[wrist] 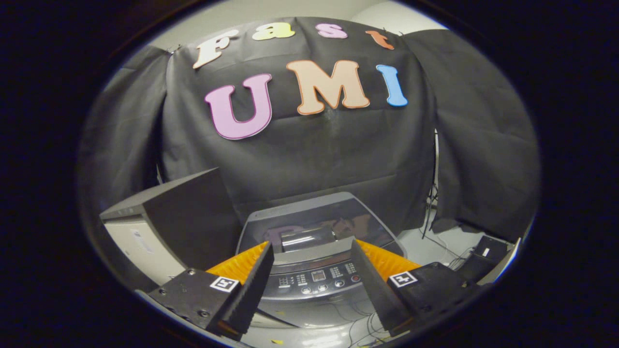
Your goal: Put the clothes into the washing machine and then close the washing machine lid.
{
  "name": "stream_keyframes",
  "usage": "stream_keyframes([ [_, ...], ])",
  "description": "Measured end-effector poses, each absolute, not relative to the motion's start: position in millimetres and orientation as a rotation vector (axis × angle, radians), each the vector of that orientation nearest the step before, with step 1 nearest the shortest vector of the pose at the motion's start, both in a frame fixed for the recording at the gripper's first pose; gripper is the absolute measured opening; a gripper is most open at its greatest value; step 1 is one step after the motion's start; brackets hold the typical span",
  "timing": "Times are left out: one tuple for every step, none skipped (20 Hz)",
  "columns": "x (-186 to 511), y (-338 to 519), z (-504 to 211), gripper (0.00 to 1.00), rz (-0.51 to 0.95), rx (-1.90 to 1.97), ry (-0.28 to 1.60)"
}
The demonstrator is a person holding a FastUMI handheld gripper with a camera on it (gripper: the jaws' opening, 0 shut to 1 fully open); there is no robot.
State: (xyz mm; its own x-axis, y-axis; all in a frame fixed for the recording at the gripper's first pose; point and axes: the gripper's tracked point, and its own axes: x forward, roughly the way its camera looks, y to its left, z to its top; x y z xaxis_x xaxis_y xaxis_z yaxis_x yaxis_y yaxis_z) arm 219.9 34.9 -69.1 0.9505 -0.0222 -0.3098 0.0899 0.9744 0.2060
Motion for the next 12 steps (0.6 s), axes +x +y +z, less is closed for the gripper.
stream_keyframes([
  [213,32,-62,0.98,-0.062,0.229,0.297],
  [205,30,-54,0.97,-0.064,0.244,0.273],
  [196,28,-46,0.97,-0.070,0.261,0.250],
  [191,26,-39,0.97,-0.072,0.278,0.229],
  [183,27,-34,0.97,-0.066,0.288,0.216],
  [176,26,-27,0.97,-0.058,0.293,0.194],
  [170,23,-19,0.97,-0.063,0.289,0.161],
  [164,20,-12,0.97,-0.067,0.286,0.142],
  [158,19,-9,0.97,-0.067,0.287,0.126],
  [152,21,-6,0.97,-0.063,0.292,0.117],
  [147,22,-3,0.97,-0.058,0.294,0.105],
  [142,24,2,0.97,-0.052,0.293,0.095],
])
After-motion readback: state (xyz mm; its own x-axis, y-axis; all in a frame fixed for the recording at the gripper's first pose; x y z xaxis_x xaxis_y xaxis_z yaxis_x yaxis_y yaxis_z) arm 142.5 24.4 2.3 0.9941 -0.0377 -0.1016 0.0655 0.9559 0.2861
